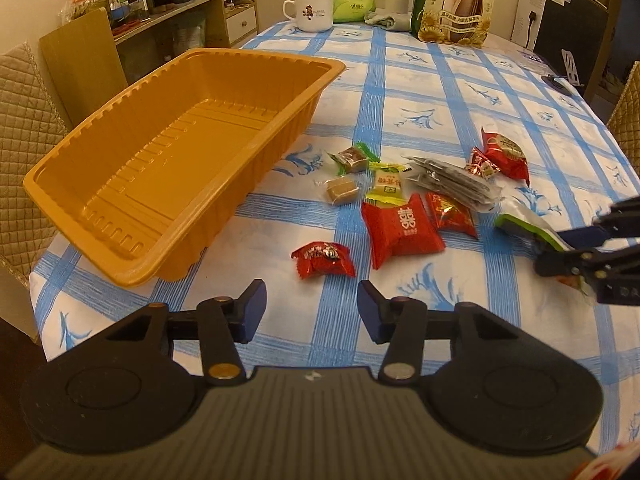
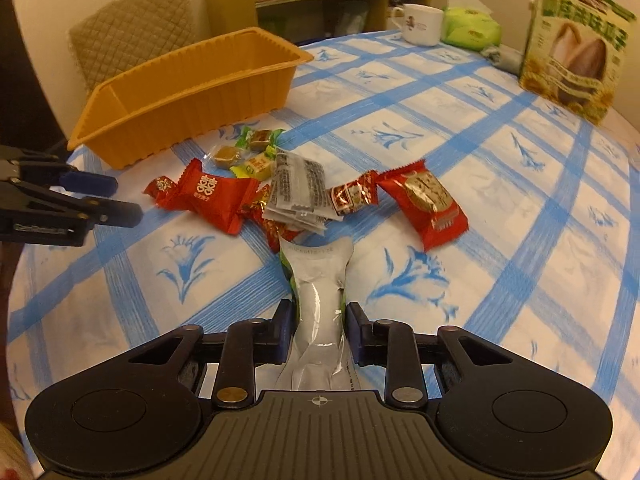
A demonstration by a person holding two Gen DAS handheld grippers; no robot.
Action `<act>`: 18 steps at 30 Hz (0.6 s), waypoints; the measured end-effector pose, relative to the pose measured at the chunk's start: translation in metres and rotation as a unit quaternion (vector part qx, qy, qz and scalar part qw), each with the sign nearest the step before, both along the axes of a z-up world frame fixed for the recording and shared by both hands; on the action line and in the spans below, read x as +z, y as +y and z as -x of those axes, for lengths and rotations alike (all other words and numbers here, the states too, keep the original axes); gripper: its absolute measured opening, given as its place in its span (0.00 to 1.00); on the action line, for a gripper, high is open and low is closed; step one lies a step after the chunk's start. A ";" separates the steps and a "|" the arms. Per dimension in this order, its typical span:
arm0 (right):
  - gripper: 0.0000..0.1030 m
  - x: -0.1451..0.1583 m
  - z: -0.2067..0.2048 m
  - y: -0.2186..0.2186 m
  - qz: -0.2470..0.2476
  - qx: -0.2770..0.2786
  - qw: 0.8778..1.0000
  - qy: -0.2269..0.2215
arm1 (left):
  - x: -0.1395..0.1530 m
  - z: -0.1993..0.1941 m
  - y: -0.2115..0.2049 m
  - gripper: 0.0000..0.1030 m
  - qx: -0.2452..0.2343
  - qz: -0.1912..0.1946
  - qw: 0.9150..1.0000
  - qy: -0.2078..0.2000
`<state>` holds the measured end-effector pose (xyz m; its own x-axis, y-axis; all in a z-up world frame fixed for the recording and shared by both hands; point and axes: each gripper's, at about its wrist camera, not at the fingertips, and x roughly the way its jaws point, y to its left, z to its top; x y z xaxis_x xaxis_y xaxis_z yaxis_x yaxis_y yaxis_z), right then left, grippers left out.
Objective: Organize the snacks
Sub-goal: 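Grasp the small red candy with the left tool while the right tool lifts the pouch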
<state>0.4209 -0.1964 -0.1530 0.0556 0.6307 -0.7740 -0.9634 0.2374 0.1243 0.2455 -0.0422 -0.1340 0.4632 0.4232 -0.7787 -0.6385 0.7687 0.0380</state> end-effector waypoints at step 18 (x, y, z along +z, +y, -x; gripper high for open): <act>0.28 0.010 -0.004 -0.035 -0.035 -0.093 0.992 0.073 | -0.013 -0.029 0.011 0.25 -0.018 -0.020 1.000 0.014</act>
